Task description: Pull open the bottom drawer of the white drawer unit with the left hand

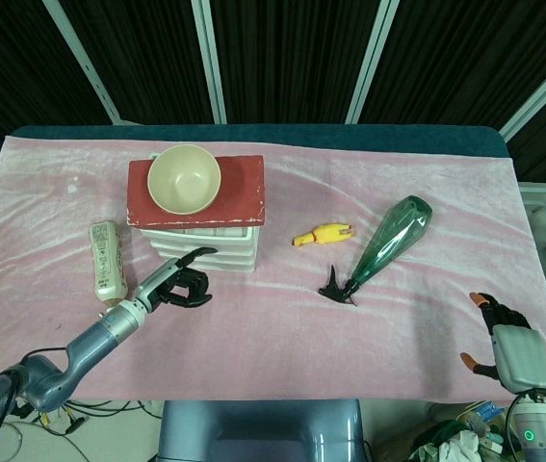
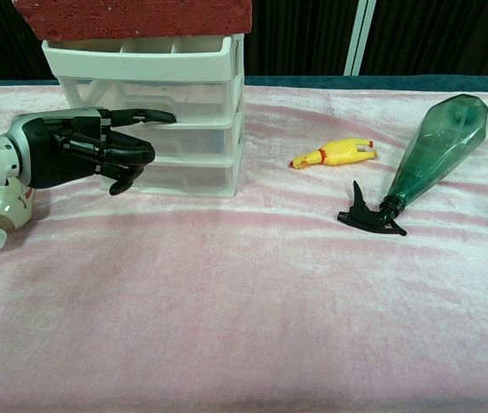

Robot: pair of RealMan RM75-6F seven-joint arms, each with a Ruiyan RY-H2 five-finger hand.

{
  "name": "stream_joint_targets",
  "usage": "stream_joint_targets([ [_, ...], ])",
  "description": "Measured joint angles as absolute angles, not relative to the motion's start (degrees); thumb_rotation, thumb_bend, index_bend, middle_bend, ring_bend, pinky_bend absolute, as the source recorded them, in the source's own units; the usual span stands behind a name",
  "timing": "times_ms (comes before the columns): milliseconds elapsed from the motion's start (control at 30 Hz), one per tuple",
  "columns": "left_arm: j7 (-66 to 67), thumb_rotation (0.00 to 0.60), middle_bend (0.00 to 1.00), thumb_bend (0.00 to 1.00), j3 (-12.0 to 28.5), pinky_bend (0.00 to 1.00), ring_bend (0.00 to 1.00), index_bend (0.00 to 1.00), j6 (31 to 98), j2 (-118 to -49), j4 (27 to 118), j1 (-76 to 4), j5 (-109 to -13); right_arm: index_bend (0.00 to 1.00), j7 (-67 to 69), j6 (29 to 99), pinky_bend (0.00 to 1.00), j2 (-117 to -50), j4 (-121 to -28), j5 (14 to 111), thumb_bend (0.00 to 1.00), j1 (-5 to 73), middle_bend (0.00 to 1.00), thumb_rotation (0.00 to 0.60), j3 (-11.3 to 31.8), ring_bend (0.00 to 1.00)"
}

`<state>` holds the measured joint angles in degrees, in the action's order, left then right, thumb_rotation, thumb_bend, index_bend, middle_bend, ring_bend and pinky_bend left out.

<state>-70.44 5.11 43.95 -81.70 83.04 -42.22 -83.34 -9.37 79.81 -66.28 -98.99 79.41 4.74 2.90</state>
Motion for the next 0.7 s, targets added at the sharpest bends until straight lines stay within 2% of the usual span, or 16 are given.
stream_joint_targets([
  [700,-70.1,0.6,0.67,0.3,4.8,0.71,0.63,0.0,44.0,-81.4,83.4,-42.7,-83.8,0.16,-9.4,79.9,0.2,-66.3,-99.0,79.3,0.09,4.7,0.12,0.6,3.0,0.19],
])
